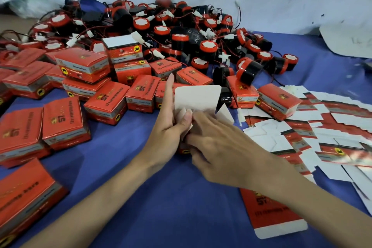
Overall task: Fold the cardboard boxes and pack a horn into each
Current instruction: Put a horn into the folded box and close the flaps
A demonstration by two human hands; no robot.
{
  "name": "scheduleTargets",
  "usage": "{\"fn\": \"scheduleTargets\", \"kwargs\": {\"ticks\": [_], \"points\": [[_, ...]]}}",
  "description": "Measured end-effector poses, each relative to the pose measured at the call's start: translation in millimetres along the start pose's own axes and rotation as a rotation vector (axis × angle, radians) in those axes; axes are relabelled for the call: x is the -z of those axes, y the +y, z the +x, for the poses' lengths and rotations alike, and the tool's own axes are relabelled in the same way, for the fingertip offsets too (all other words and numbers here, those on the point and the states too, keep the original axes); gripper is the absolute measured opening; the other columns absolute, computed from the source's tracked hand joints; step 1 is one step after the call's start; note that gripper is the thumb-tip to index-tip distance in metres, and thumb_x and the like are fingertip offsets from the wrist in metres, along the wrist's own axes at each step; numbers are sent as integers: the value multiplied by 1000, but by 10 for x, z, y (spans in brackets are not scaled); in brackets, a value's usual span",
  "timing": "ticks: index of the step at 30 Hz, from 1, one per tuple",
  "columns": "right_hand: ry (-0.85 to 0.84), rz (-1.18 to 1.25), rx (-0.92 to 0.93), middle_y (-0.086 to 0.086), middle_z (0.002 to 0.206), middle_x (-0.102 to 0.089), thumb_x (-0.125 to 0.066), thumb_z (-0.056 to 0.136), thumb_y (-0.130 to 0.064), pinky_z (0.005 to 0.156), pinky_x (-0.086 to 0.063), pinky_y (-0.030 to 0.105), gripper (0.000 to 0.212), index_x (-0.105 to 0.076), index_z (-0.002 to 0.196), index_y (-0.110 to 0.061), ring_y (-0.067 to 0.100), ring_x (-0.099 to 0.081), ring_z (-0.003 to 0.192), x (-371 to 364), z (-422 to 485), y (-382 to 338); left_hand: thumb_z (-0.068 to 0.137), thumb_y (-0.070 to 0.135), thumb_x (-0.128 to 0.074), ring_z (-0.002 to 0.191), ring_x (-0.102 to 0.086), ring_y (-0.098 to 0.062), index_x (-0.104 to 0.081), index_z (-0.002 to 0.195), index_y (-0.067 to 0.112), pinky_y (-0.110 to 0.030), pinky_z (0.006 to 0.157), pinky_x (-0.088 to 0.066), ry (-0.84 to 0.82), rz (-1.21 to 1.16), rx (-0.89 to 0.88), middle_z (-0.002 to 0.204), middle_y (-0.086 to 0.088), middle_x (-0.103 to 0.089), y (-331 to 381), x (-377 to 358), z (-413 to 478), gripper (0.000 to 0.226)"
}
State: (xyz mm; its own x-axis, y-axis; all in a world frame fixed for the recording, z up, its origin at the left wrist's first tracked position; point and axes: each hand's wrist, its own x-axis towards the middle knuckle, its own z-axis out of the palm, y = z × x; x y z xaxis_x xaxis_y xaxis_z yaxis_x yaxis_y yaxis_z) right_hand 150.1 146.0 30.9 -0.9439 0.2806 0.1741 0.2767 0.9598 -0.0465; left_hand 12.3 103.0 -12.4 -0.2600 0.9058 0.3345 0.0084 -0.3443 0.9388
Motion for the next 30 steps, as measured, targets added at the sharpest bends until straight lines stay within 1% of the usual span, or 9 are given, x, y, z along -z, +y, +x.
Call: {"fn": "scheduleTargets", "kwargs": {"ticks": [3, 6, 9, 13, 17, 21, 24, 27, 30], "points": [[353, 93, -72, 11, 106, -62, -50, 84, -11, 75, -49, 34, 25, -72, 94, -6, 26, -56, 95, -52, -106, 93, 90, 26, -54, 109, -55, -12, -14, 150, 36, -23, 95, -46, 10, 43, 61, 115, -1, -58, -36, 0, 0, 72], [809, 175, -226, 16, 91, -60, -51, 81, -11, 76, -40, 21, 21, -69, 85, 1, 19, -52, 85, -118, -227, 299, 92, 7, -61, 115, -56, -3, -38, 134, 35, -18, 93, -48, 4, 173, 82, 118, 20, -62, -93, -10, 40, 55], [701, 631, -260, 4, 91, -67, -46, 83, -20, 77, -44, 19, 29, -69, 92, -5, 10, -61, 87, -169, -244, 449, 92, 3, -59, 108, -57, 7, -45, 119, 40, -10, 85, -46, 42, 227, 83, 112, 28, -62, -110, 5, 58, 47], [507, 670, -167, -2, 96, -72, -47, 88, -23, 82, -50, 27, 31, -72, 92, -6, 9, -65, 96, -277, -199, 448, 91, 6, -62, 104, -59, 5, -53, 116, 34, -12, 84, -47, 91, 276, 36, 107, 24, -65, -97, -12, 43, 39], [463, 1041, -382, -3, 92, -67, -47, 84, -54, 80, -47, 33, 37, -51, 110, -29, 12, -63, 91, -211, -174, 469, 85, 1, -65, 89, -63, -1, -66, 92, 14, -19, 74, -50, 121, 427, -104, 90, 16, -68, -82, -7, 26, 15], [472, 1026, -327, -17, 92, -71, -54, 88, -38, 79, -45, 12, 21, -65, 107, -33, -1, -64, 92, -209, -132, 438, 81, 17, -74, 100, -64, -3, -66, 99, 17, -23, 82, -54, 55, 458, -143, 106, 10, -69, -11, 19, -15, 20], [507, 1025, -322, -17, 100, -71, -56, 89, -34, 85, -51, 22, 16, -69, 99, -33, 5, -66, 100, -250, -133, 414, 78, 43, -68, 116, -57, -1, -59, 114, 22, -18, 91, -48, -86, 453, -136, 124, 14, -62, 37, 73, -54, 43], [511, 1002, -349, -21, 99, -71, -57, 86, -36, 89, -51, 33, 20, -68, 102, -37, 3, -65, 101, -286, -162, 431, 81, 44, -61, 118, -56, -2, -60, 118, 24, -21, 92, -49, -100, 483, -165, 128, 13, -60, 58, 117, -58, 42], [488, 944, -317, -26, 88, -71, -57, 87, -34, 87, -46, 16, 27, -62, 114, -37, -7, -64, 94, -318, -172, 412, 84, 35, -62, 119, -54, 1, -59, 120, 26, -18, 95, -46, -102, 546, -229, 126, 13, -60, 48, 136, -37, 37]]}}
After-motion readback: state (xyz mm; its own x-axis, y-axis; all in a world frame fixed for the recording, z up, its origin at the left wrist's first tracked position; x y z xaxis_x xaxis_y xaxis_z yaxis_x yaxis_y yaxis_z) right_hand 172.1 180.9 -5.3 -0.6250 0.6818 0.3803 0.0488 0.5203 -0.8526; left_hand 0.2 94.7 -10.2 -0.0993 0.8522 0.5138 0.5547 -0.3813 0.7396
